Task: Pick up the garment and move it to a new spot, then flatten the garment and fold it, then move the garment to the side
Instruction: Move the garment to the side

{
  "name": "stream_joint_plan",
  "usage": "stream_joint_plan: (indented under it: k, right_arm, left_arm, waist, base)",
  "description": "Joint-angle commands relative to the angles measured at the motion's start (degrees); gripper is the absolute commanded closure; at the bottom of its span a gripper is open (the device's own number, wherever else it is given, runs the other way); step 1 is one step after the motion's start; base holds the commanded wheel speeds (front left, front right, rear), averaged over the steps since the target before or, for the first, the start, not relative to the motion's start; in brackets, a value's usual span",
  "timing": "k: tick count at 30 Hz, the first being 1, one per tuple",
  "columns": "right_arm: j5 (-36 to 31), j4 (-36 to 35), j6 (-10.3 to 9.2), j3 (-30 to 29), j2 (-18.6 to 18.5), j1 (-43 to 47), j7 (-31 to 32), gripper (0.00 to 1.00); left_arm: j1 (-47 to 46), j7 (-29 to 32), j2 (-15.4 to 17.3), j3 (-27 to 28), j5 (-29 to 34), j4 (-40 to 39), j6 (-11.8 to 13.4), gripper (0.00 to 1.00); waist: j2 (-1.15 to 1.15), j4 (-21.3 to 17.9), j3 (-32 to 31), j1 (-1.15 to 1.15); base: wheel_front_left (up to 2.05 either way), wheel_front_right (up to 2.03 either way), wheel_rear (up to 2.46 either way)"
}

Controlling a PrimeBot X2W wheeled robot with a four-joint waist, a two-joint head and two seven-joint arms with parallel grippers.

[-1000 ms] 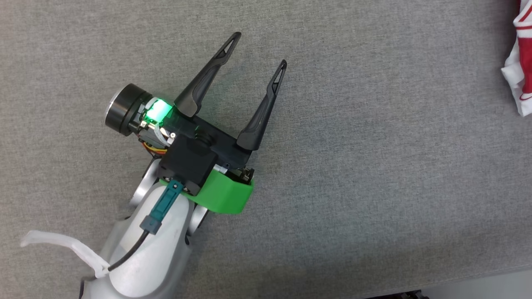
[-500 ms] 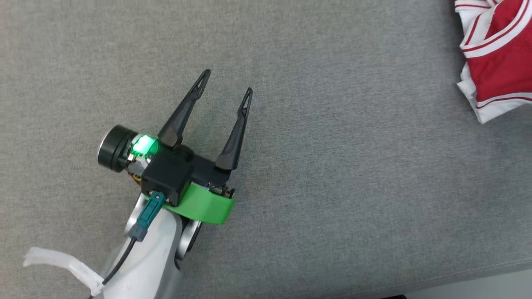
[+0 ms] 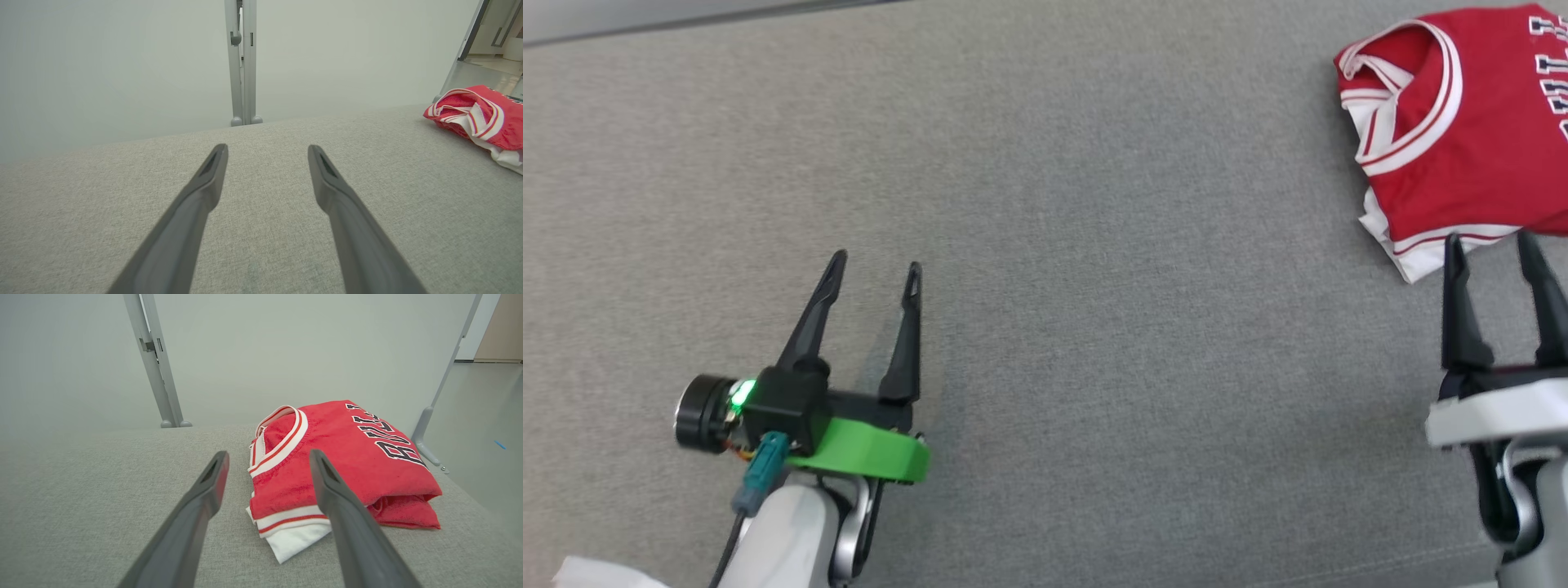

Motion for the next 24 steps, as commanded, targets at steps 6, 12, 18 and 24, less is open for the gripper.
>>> stream_joint_plan:
  k: [6,12,18,24]
  right_arm:
    - [-1.14,-6.19,-0.12,1.36,3.8,8.32,3.15,0.0]
    - [-2.28,-10.16,-0.12,3.62,5.43,12.04,5.96,0.0]
    - [-2.86,-12.09,-0.11,5.17,6.0,15.18,7.98,0.0]
    - [-3.11,-14.06,-0.11,5.79,6.58,19.77,9.81,0.0]
  left_arm:
    - [6.09,-0.46,1.58,4.84,-2.58,1.46,2.74,0.0]
    - [10.21,-0.45,2.56,7.19,-3.98,1.3,3.35,0.0]
    - [13.45,-0.48,2.71,7.69,-4.63,1.71,2.9,0.0]
    - [17.48,-0.5,2.77,7.3,-5.02,1.92,2.67,0.0]
  waist:
    - [0.0,6.67,-8.75,0.0]
    - [0.0,8.2,-11.98,0.0]
    - [0.0,7.96,-15.13,0.0]
    - [0.0,6.83,-18.75,0.0]
  base:
    - [0.0,0.0,0.0]
    - [0.0,0.0,0.0]
    - [0.0,0.0,0.0]
    - [0.0,0.0,0.0]
